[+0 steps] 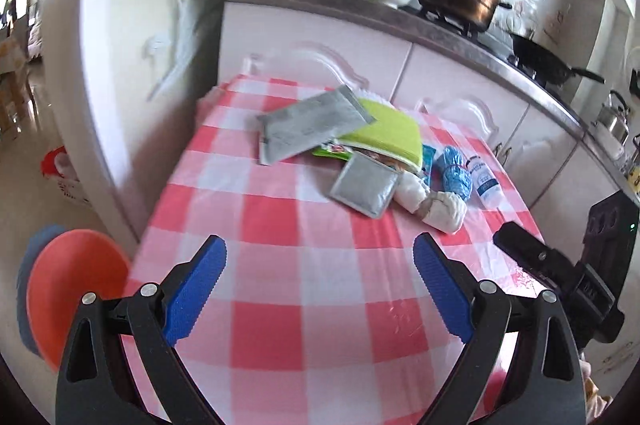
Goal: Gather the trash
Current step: 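Return the left tool to the table above the silver foil packet, then grasp the silver foil packet with the left tool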
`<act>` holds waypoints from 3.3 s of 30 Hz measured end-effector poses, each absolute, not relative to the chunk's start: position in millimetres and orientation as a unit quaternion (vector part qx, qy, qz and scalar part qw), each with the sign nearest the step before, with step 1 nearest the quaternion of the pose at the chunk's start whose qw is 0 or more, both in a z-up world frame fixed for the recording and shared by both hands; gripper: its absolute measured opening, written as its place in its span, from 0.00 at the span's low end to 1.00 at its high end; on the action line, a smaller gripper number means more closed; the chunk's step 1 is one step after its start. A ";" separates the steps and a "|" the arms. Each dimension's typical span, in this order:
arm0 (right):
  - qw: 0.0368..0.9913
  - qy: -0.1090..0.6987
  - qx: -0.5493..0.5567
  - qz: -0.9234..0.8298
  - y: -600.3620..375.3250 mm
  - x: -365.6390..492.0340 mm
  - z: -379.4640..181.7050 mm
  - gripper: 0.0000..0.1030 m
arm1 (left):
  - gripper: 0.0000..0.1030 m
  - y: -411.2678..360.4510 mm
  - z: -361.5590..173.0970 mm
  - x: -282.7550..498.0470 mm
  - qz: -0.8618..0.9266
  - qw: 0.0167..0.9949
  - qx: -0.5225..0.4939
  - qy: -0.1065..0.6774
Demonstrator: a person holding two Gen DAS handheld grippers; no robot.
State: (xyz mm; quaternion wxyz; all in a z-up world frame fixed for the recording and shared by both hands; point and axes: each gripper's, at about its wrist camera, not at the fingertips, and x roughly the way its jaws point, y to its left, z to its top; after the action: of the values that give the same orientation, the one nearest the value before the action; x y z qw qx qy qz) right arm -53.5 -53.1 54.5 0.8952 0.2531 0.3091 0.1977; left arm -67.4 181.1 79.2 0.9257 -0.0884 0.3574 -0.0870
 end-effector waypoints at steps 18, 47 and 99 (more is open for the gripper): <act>0.890 0.287 0.347 0.077 -173.2 -5.5 34.4 0.78 | 0.91 105.0 35.5 9.9 -0.117 0.918 0.008 0.378; 0.887 0.384 0.257 0.009 -159.3 38.5 17.6 0.47 | 0.58 91.1 10.0 68.0 -0.134 0.897 0.003 0.421; 0.896 0.313 0.294 0.111 -156.2 0.6 34.2 0.42 | 0.63 88.3 8.9 40.4 -0.074 0.900 0.021 0.429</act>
State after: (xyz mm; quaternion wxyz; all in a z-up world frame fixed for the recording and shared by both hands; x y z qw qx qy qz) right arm 0.6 -156.2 34.2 0.8961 0.2940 0.3132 0.1113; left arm 40.4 88.3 8.9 0.9000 0.0208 0.4290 -0.0742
